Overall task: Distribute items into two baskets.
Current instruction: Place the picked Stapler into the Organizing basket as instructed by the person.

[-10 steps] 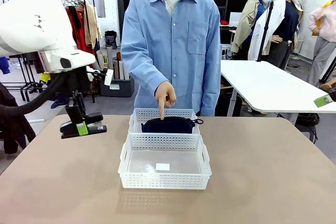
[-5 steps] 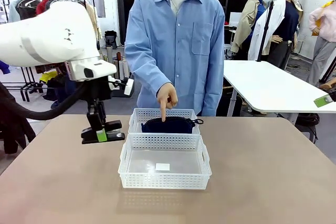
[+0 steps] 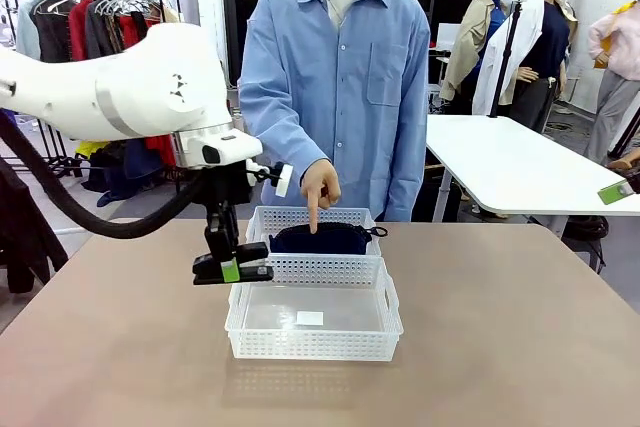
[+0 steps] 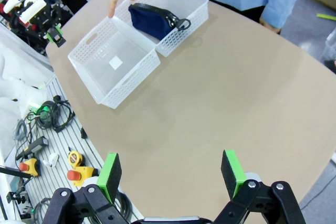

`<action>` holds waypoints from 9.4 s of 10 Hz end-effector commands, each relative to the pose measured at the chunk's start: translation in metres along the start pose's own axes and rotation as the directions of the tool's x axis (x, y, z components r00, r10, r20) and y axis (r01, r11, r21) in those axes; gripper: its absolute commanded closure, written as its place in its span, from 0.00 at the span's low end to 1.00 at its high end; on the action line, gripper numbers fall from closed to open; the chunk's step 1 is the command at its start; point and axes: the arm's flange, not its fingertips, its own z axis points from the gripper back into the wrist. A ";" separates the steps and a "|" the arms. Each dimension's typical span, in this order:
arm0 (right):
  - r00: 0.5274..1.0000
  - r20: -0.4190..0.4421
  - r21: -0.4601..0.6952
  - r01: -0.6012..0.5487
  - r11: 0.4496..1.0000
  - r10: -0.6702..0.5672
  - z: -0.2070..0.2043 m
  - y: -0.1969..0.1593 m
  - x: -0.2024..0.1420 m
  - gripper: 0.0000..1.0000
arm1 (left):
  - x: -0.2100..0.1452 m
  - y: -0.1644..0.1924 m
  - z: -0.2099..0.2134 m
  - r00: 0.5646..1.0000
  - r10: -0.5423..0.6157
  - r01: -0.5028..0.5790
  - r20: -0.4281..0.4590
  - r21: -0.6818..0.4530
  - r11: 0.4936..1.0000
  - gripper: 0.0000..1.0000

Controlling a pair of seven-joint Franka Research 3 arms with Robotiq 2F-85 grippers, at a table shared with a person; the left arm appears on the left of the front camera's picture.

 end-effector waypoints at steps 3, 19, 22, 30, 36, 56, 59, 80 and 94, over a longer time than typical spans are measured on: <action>1.000 -0.002 -0.002 -0.003 1.000 0.003 0.001 0.000 0.000 0.00 | 0.026 -0.013 -0.022 0.997 -0.072 0.070 0.030 0.066 0.995 1.00; 1.000 -0.002 -0.002 -0.003 1.000 0.003 0.001 0.000 0.000 0.00 | 0.095 0.032 -0.116 0.992 -0.122 0.123 -0.018 0.184 0.975 1.00; 1.000 -0.002 -0.002 -0.003 1.000 0.003 0.001 0.000 0.000 0.00 | 0.096 0.039 -0.136 0.986 -0.160 0.164 -0.037 0.178 0.970 1.00; 1.000 -0.002 -0.002 -0.003 1.000 0.003 0.001 0.000 0.000 0.00 | 0.096 0.042 -0.147 0.983 -0.179 0.183 -0.047 0.139 0.973 0.39; 1.000 -0.002 -0.002 -0.003 1.000 0.003 0.001 0.000 0.000 0.00 | 0.099 0.035 -0.130 0.985 -0.167 0.170 -0.032 0.133 0.977 0.00; 1.000 -0.002 -0.002 -0.003 1.000 0.003 0.001 0.000 0.000 0.00 | 0.109 0.019 -0.099 0.984 -0.176 0.179 -0.032 0.162 0.970 0.00; 1.000 -0.002 -0.002 -0.003 1.000 0.003 0.001 0.000 0.000 0.00 | 0.094 0.021 -0.064 0.998 -0.056 0.051 0.017 0.238 0.970 0.00; 1.000 -0.002 -0.002 -0.003 1.000 0.003 0.001 0.000 0.000 0.00 | -0.304 -0.096 0.147 0.539 0.440 -0.790 0.718 0.250 0.560 0.00; 1.000 -0.002 -0.002 -0.003 1.000 0.003 0.001 0.000 0.000 0.00 | -0.339 -0.115 0.167 0.498 0.366 -0.802 0.786 0.256 0.540 0.00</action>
